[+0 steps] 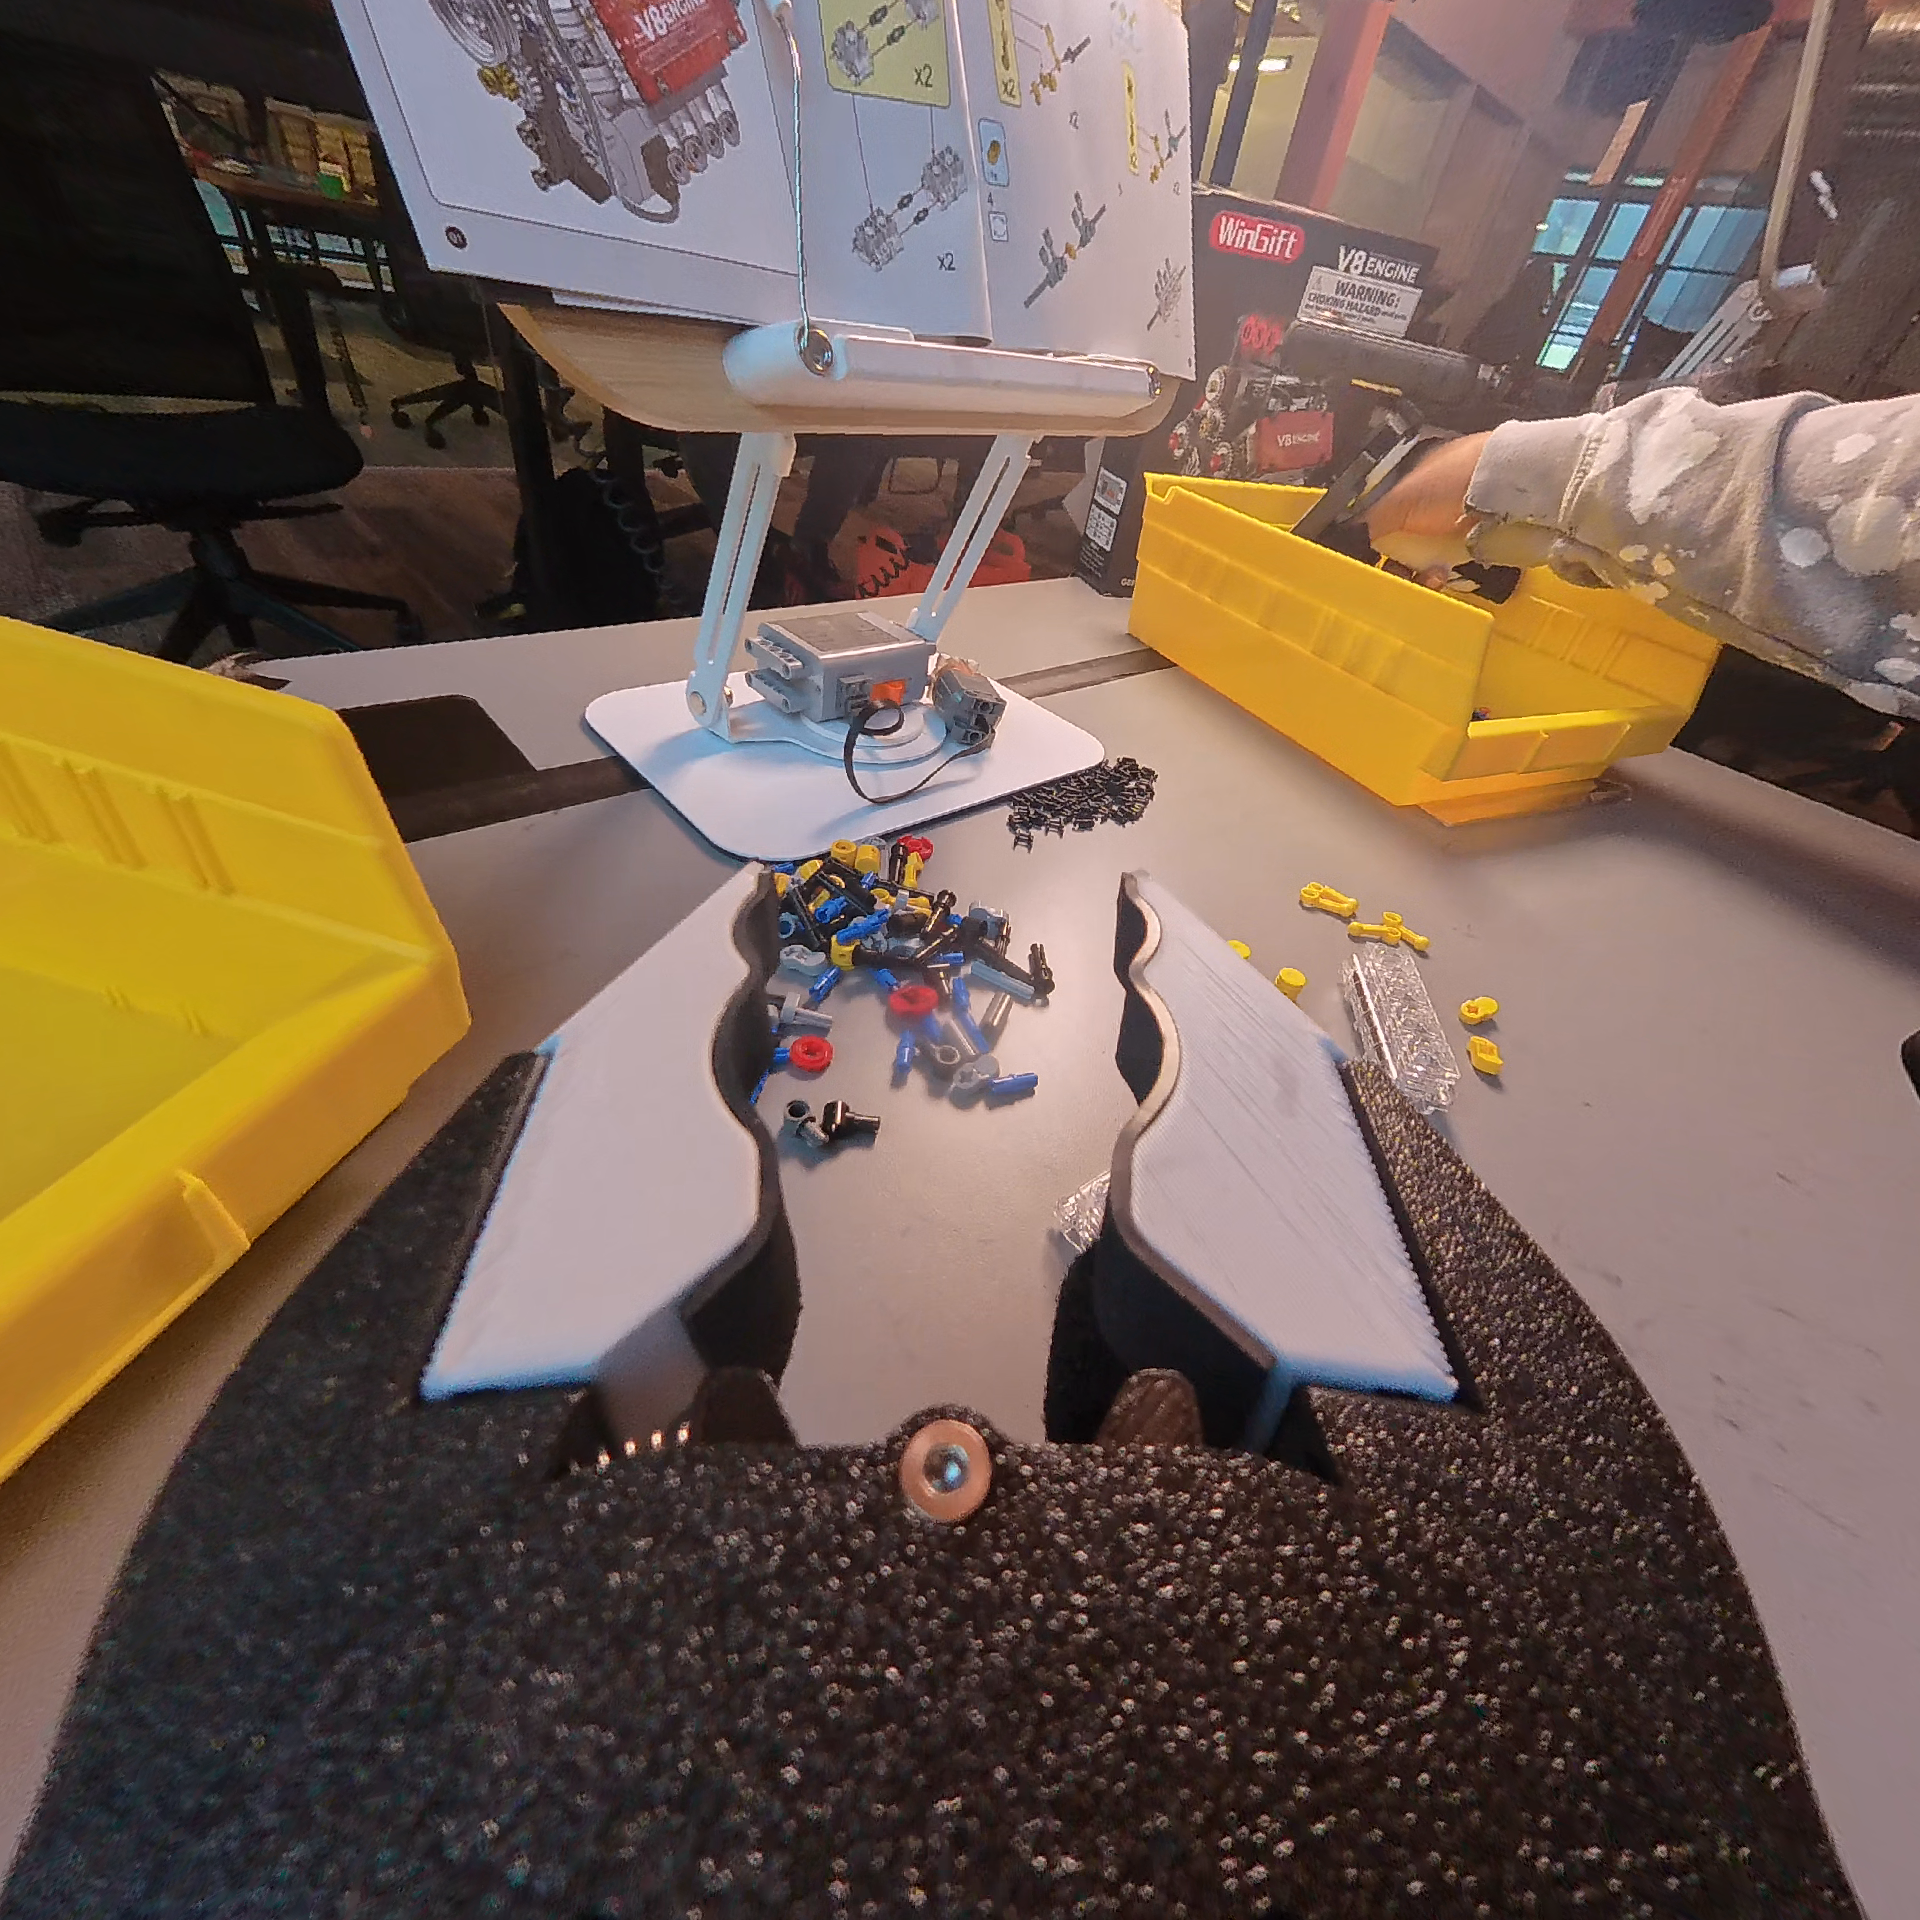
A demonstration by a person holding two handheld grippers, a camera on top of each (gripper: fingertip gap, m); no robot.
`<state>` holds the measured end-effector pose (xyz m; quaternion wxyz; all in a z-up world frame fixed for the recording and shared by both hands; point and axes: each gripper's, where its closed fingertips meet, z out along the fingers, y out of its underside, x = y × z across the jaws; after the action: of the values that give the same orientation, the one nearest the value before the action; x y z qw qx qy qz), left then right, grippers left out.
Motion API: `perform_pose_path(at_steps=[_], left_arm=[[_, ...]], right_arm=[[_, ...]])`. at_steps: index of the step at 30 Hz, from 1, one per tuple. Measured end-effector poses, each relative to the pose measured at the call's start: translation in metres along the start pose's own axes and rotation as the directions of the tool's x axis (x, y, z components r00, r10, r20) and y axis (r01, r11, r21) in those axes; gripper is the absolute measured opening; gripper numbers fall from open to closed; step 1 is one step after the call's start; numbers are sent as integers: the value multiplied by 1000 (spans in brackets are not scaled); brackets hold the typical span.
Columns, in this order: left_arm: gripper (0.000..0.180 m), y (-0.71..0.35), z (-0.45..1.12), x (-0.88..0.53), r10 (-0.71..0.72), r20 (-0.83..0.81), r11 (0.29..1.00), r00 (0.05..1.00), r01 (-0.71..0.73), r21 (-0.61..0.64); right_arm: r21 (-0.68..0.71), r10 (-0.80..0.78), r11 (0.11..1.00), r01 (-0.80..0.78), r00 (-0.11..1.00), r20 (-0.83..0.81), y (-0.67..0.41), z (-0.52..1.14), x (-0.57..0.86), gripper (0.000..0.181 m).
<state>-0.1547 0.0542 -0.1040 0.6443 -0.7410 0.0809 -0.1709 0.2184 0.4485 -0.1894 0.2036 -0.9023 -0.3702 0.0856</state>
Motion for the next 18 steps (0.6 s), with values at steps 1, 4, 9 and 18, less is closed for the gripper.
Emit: perform_pose_path(at_steps=[1,4,9,18], left_arm=[[62,0,0,0,2,0,1000,1000,-2,-1],[62,1,1,1,3,-2,1000,1000,-3,-4],[62,0,0,0,-1,-4,1000,1000,1,-1],[56,-4,-2,19,3,-87,1000,996,-4,-3]], right_arm=[[-10,-1,1000,1,1000,2,2,1,-1,17],[-41,-9,999,9,1000,4,8,6,-2,12],[3,-53,999,53,998,-16,3,4,-3,6],[401,-479,685,608,791,-381,-29,-129,-108,7]])
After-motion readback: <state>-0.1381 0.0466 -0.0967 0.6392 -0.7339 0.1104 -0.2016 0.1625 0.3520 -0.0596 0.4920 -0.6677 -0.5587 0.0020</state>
